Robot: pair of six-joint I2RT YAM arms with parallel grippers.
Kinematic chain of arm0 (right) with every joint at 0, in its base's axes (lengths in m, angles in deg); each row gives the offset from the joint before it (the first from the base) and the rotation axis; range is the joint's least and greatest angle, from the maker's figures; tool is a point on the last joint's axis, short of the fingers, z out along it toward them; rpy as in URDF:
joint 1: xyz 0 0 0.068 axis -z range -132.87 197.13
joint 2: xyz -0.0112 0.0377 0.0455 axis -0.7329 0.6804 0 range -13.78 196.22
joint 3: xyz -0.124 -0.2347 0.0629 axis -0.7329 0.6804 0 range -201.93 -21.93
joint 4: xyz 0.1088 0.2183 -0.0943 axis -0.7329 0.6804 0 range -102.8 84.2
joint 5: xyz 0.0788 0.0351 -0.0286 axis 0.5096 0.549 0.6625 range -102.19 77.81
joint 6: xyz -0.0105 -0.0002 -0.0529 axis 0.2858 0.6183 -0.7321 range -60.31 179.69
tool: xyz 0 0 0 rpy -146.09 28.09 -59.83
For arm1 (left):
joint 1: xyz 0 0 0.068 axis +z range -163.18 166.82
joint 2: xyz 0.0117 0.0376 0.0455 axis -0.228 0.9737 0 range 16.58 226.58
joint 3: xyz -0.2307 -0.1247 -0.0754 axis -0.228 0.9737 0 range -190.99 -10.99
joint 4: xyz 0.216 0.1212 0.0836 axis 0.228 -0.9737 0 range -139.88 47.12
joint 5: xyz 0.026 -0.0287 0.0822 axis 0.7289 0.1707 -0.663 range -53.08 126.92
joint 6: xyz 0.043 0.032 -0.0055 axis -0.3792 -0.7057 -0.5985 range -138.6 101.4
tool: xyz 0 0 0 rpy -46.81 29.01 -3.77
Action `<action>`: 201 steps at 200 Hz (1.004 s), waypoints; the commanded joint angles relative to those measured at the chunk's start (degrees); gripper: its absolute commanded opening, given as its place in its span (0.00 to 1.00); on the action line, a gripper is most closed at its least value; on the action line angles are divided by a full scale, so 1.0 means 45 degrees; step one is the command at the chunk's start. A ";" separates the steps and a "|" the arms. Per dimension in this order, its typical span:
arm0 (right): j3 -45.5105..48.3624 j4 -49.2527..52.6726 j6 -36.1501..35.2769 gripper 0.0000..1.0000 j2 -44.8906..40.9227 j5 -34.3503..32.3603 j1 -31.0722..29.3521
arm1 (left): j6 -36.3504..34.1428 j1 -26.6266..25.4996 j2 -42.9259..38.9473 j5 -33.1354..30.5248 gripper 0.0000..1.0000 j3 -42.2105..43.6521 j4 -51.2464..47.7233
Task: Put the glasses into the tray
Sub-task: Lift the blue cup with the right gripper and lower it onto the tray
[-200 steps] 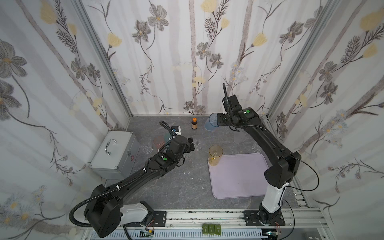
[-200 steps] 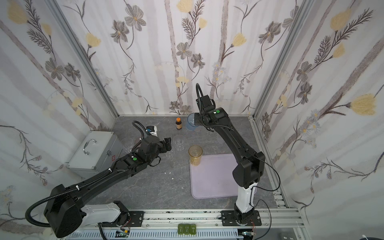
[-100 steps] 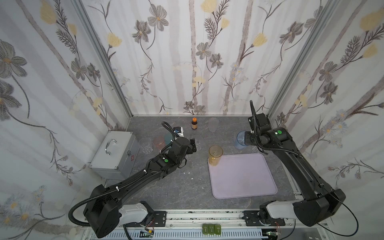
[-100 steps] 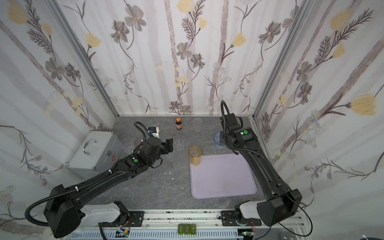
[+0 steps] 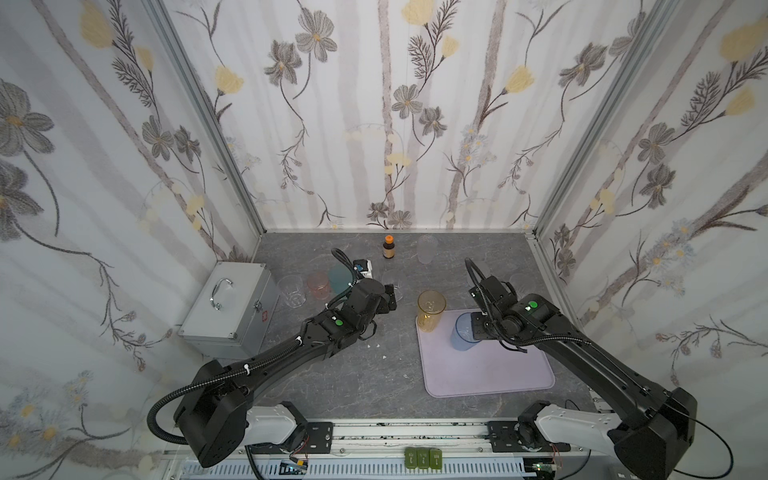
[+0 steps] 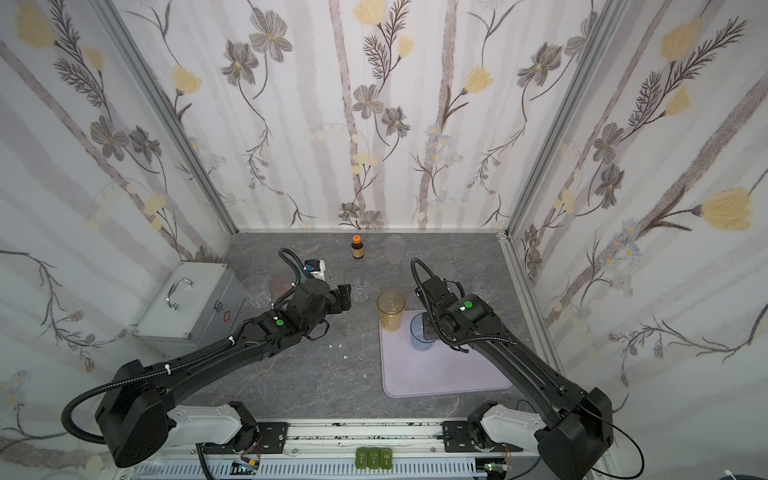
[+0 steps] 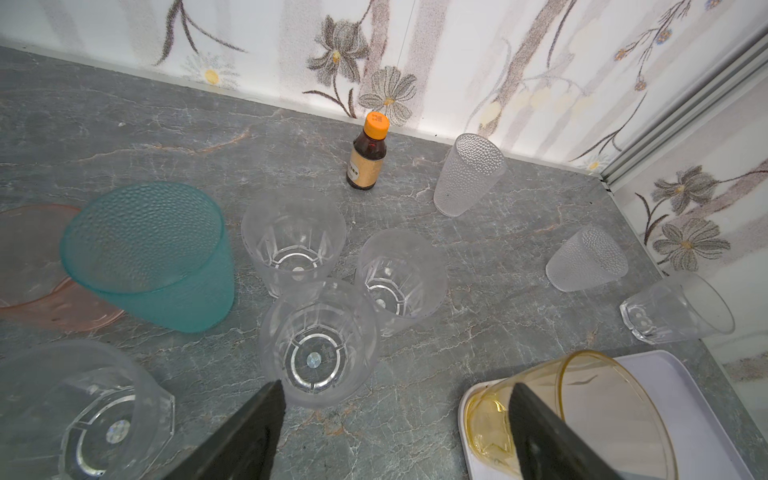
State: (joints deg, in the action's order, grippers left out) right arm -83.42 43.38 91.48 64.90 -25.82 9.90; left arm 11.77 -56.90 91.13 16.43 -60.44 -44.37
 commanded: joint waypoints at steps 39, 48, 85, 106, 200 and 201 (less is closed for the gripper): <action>-0.0719 -0.1245 0.0818 0.00 0.1410 0.0352 -0.1134 | 0.0184 0.0125 -0.0490 -0.0288 0.87 0.0595 0.0528; -0.0692 -0.1319 0.0808 0.00 0.1489 0.0423 -0.1196 | 0.0206 0.0146 -0.0492 -0.0289 0.87 0.0691 0.0562; -0.0788 -0.1575 0.0797 0.00 0.2115 0.0638 -0.1574 | 0.0257 0.0165 -0.0496 -0.0174 0.87 0.0774 0.0693; -0.0874 -0.1774 0.0728 0.00 0.2412 0.0458 -0.1611 | 0.0225 0.0171 -0.0452 -0.0136 0.87 0.0757 0.0762; -0.1002 -0.1832 0.0378 0.05 0.3131 0.0274 -0.1610 | 0.0216 0.0244 -0.0453 -0.0133 0.87 0.0921 0.0860; -0.1012 -0.1836 0.0387 0.05 0.3137 0.0274 -0.1609 | 0.0210 0.0244 -0.0452 -0.0133 0.87 0.0926 0.0860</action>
State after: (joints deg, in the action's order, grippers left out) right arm -87.73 37.24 93.51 78.03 -23.81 2.73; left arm 12.08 -55.88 89.16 16.43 -56.44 -42.23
